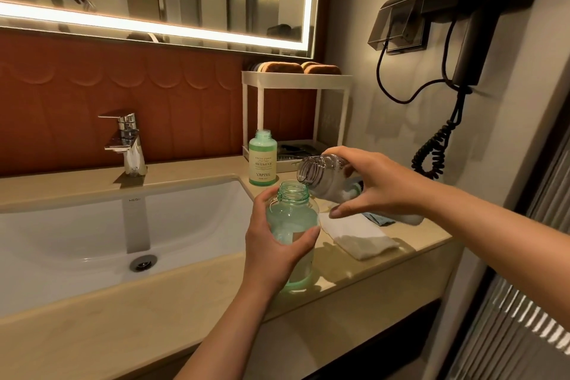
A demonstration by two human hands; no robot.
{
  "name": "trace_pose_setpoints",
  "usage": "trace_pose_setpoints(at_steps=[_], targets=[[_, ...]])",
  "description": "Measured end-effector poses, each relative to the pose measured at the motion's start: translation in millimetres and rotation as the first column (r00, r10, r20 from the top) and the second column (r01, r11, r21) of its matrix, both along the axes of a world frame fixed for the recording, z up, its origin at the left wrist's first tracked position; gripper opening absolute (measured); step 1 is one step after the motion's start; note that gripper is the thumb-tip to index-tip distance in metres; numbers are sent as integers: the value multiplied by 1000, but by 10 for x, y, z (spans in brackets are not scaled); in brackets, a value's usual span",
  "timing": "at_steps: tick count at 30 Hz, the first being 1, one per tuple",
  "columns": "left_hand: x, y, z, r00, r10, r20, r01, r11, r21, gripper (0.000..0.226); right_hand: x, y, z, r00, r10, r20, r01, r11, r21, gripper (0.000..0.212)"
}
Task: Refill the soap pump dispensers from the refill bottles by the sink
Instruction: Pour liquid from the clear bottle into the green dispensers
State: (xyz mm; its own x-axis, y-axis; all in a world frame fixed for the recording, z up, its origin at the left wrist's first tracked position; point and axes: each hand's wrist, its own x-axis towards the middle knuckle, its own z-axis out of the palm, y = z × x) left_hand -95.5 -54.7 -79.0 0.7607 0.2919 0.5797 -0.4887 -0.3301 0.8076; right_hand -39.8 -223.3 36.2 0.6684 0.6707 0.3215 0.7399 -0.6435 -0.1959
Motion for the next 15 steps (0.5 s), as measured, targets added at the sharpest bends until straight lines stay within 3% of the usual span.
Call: trace_pose_setpoints(at_steps=[5, 9, 15], targets=[[-6, 10, -16, 1000, -1, -20, 2, 1000, 16, 71, 81, -17, -200, 972, 77, -221, -28, 976, 215, 77], [-8, 20, -20, 997, -12, -76, 11, 1000, -10, 76, 140, 25, -259, 951, 96, -293, 0, 950, 314, 88], [29, 111, 44, 990, -41, -136, 45, 999, 23, 75, 199, 108, -233, 921, 148, -360, 52, 870, 490, 53]])
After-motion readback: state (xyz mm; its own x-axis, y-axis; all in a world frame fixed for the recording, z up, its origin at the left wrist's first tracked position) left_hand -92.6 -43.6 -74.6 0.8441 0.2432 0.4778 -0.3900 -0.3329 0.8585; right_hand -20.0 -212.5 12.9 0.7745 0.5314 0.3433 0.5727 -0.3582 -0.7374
